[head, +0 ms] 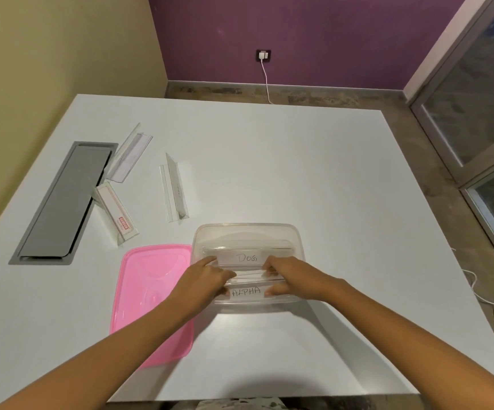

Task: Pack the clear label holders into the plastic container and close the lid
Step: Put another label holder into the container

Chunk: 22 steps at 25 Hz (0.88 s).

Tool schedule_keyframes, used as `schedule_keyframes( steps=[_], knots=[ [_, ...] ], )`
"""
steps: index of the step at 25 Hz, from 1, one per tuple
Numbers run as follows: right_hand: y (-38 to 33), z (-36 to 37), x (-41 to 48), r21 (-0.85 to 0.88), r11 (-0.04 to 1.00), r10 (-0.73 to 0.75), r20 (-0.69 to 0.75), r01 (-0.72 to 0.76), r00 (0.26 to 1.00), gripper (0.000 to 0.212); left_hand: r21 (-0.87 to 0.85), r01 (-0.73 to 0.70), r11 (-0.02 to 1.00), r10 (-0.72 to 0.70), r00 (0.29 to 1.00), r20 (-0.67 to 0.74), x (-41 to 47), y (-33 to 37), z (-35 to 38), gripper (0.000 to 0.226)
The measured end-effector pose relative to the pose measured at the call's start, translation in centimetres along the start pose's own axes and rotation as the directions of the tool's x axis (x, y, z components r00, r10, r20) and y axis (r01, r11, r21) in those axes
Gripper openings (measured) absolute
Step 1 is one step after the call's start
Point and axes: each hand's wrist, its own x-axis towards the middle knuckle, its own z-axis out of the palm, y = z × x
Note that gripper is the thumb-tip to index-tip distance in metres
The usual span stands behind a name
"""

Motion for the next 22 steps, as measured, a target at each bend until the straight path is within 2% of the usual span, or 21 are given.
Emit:
schedule_keyframes(
  steps=[2, 6, 10, 14, 17, 19, 21, 22],
  knots=[
    [-0.2, 0.7, 0.1, -0.125, 0.992, 0.007, -0.048, -0.013, 0.999, 0.050, -0.029, 0.060, 0.998, -0.060, 0.998, 0.022, 0.4, 0.1, 0.9, 0.025],
    [-0.3, 1.4, 0.9, -0.314, 0.949, 0.002, -0.079, -0.027, 0.997, 0.052, -0.021, 0.171, 0.985, -0.167, 0.980, 0.112, 1.1, -0.1, 1.3, 0.030],
    [-0.4, 2.1, 1.6, -0.368, 0.927, 0.041, -0.091, -0.072, 0.995, 0.048, -0.009, 0.196, 0.981, -0.190, 0.961, 0.202, 1.6, 0.0, 1.5, 0.032],
    [-0.2, 2.6, 2.0, -0.386, 0.916, 0.045, -0.182, -0.113, 0.982, 0.031, -0.045, 0.201, 0.979, -0.186, 0.955, 0.230, 1.8, -0.1, 1.6, 0.030],
    [-0.3, 2.7, 1.7, -0.367, 0.925, 0.016, -0.226, -0.100, 0.974, 0.029, -0.067, 0.198, 0.978, -0.178, 0.955, 0.236, 1.4, -0.1, 1.2, 0.030],
    [-0.8, 2.5, 1.2, -0.332, 0.941, -0.028, -0.282, -0.070, 0.959, 0.025, -0.153, 0.177, 0.972, -0.156, 0.977, 0.143, 0.7, 0.2, 0.5, 0.026],
    [-1.7, 1.9, 0.8, -0.267, 0.963, -0.077, -0.385, -0.032, 0.920, 0.022, -0.261, 0.102, 0.960, -0.136, 0.984, -0.115, -0.2, 0.2, -0.3, 0.018],
    [-2.3, 1.5, 0.7, -0.222, 0.975, -0.094, -0.445, -0.008, 0.890, 0.021, -0.288, 0.079, 0.954, -0.151, 0.960, -0.236, -0.6, -0.2, -0.6, 0.014]
  ],
)
